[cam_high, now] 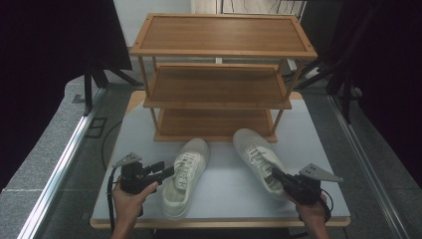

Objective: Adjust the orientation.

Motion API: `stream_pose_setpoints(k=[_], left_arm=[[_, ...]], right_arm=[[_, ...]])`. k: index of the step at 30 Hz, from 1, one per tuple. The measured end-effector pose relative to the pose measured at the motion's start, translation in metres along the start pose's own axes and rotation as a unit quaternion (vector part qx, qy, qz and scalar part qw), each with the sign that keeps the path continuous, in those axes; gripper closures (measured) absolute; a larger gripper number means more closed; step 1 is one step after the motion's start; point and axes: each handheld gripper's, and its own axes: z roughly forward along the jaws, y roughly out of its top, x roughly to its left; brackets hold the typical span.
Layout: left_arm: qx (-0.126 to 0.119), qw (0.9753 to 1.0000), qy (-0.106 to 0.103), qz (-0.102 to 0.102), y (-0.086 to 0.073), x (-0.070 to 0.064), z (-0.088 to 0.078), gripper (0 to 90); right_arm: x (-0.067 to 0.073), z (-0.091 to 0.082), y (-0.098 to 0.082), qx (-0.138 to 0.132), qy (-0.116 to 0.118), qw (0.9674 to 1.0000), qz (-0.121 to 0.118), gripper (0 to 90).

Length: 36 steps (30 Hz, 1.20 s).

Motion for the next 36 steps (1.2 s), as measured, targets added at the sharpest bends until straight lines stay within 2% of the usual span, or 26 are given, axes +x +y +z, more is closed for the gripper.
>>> stream_pose_setpoints(k=[2,4,6,9,10,11,12,13,17,20,21,22,24,26,27,28,31,33,34,36], left_arm=[[0.0,1.0,0.001,-0.001,0.0,0.0,0.0,45.6],[0.001,1.0,0.002,-0.001,0.0,0.0,0.001,45.6],[0.004,1.0,0.003,0.0,-0.001,0.0,0.002,45.6],[0.006,1.0,0.002,0.0,-0.001,-0.001,0.003,45.6],[0.007,1.0,0.003,0.001,-0.001,-0.001,0.003,45.6],[0.007,1.0,0.003,0.001,-0.001,-0.001,0.003,45.6],[0.006,1.0,0.003,0.001,-0.001,-0.001,0.002,45.6],[0.006,1.0,0.003,0.001,-0.001,-0.001,0.002,45.6],[0.004,1.0,0.003,-0.001,-0.001,0.0,0.001,45.6],[0.005,1.0,0.004,-0.001,-0.001,0.0,0.002,45.6],[0.005,1.0,0.004,-0.001,-0.001,0.0,0.002,45.6],[0.006,1.0,0.004,0.0,-0.002,-0.001,0.003,45.6],[0.008,1.0,0.004,0.0,-0.002,-0.001,0.003,45.6],[0.008,1.0,0.004,0.0,-0.002,-0.001,0.003,45.6],[0.008,1.0,0.004,0.0,-0.002,-0.001,0.003,45.6],[0.008,1.0,0.005,0.0,-0.002,-0.001,0.003,45.6],[0.007,1.0,0.005,-0.001,-0.002,-0.001,0.003,45.6],[0.007,1.0,0.005,-0.001,-0.002,-0.001,0.002,45.6],[0.005,1.0,0.005,-0.001,-0.001,0.0,0.001,45.6],[0.004,1.0,0.005,-0.002,-0.001,0.0,0.001,45.6]], right_arm=[[-0.018,-0.002,0.001,-0.001,-0.001,0.9994,0.035,87.4],[-0.033,-0.004,-0.002,0.006,-0.03,0.9985,0.045,84.2],[-0.045,-0.008,-0.006,-0.005,-0.006,0.9973,0.073,84.9],[-0.044,-0.007,-0.006,-0.007,-0.002,0.9977,0.067,84.6],[-0.038,-0.007,-0.002,-0.005,0.002,0.9989,0.048,84.6],[-0.038,-0.007,-0.002,-0.005,0.002,0.9989,0.048,84.6],[-0.034,-0.011,0.002,-0.014,0.001,0.9992,0.037,85.3],[-0.033,-0.014,0.004,-0.022,-0.001,0.9991,0.035,85.7],[-0.041,-0.026,0.007,-0.04,-0.033,0.9978,0.04,86.8],[-0.052,-0.026,0.0,-0.026,-0.059,0.997,0.043,86.9],[-0.052,-0.026,0.0,-0.026,-0.059,0.997,0.043,86.9],[-0.058,-0.022,-0.006,-0.013,-0.069,0.9963,0.049,86.9],[-0.062,-0.016,-0.012,0.002,-0.068,0.9962,0.054,87.2],[-0.064,-0.013,-0.015,0.005,-0.07,0.9959,0.056,87.6],[-0.064,-0.013,-0.015,0.005,-0.07,0.9959,0.056,87.6],[-0.063,-0.012,-0.015,0.02,-0.071,0.9961,0.049,88.3],[-0.062,-0.012,-0.017,0.025,-0.074,0.9959,0.046,89.4],[-0.059,-0.013,-0.018,0.026,-0.072,0.9959,0.048,89.6],[-0.054,-0.016,-0.019,0.028,-0.081,0.9956,0.038,89.7],[-0.05,-0.018,-0.021,0.034,-0.081,0.9955,0.036,89.7]])
